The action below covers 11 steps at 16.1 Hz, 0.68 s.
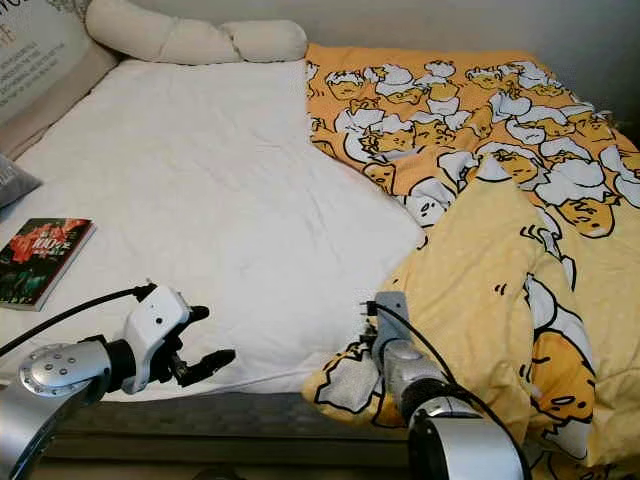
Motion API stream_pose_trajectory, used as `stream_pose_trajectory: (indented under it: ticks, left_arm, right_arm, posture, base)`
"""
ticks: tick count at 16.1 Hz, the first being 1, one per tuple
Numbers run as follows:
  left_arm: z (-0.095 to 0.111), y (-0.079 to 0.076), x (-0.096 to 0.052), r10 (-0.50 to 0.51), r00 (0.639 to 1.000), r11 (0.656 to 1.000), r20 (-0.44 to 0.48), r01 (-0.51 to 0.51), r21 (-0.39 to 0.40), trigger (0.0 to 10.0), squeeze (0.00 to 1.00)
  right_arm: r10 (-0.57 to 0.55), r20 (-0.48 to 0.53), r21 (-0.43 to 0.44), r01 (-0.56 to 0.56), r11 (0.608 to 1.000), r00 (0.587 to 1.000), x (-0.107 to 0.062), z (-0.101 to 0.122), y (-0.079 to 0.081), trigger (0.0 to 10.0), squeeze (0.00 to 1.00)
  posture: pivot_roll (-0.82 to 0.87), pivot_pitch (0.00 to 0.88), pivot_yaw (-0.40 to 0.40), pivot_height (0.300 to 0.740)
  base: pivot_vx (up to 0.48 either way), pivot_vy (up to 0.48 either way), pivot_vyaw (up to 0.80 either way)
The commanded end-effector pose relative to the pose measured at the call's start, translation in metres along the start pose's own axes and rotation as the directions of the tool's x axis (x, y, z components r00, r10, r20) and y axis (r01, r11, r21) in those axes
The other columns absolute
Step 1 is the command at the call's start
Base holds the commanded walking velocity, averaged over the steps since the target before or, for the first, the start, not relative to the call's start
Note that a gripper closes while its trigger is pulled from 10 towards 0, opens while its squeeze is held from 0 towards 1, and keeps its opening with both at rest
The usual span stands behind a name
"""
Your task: Clean up the room
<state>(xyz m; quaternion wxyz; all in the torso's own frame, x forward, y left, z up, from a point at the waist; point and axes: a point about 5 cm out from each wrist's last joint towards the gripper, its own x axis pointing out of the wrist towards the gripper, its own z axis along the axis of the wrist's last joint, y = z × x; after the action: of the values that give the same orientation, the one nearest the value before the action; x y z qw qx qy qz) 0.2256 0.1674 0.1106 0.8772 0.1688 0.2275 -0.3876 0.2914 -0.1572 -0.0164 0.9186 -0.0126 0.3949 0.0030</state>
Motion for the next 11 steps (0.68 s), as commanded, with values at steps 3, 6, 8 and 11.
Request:
stream_pose_trajectory:
  ticks: [3, 6, 8, 11]
  left_arm:
    - [0.002, 0.002, 0.002, 0.002, 1.0, 1.0, -0.001, -0.002, 0.01, 10.0, 0.0]
    - [0.001, 0.003, 0.003, -0.002, 1.0, 1.0, -0.001, 0.002, 0.013, 10.0, 0.0]
    - [0.002, 0.002, 0.005, -0.008, 1.0, 1.0, 0.002, 0.008, 0.015, 10.0, 0.0]
    - [0.002, 0.002, 0.005, -0.01, 1.0, 1.0, 0.002, 0.01, 0.015, 10.0, 0.0]
  right_arm:
    - [0.076, 0.015, 0.026, -0.077, 0.997, 0.997, -0.001, -0.006, -0.012, 0.0, 0.0]
    - [0.365, 0.031, -0.125, -0.359, 0.925, 0.93, -0.006, -0.01, -0.001, 0.0, 0.0]
    - [0.59, -0.117, -0.289, -0.596, 0.749, 0.799, -0.016, -0.04, 0.011, 0.0, 0.0]
    - [0.66, -0.391, -0.383, -0.765, 0.518, 0.642, -0.032, -0.092, 0.007, 0.0, 0.0]
  posture:
    - [0.29, 0.0, 0.027, 0.74]
    - [0.28, 0.0, 0.035, 0.74]
    - [0.27, 0.0, 0.039, 0.74]
    - [0.27, 0.0, 0.037, 0.74]
  base:
    - [0.0, 0.0, 0.0]
    - [0.0, 0.0, 0.0]
    - [0.0, 0.0, 0.0]
    - [0.0, 0.0, 0.0]
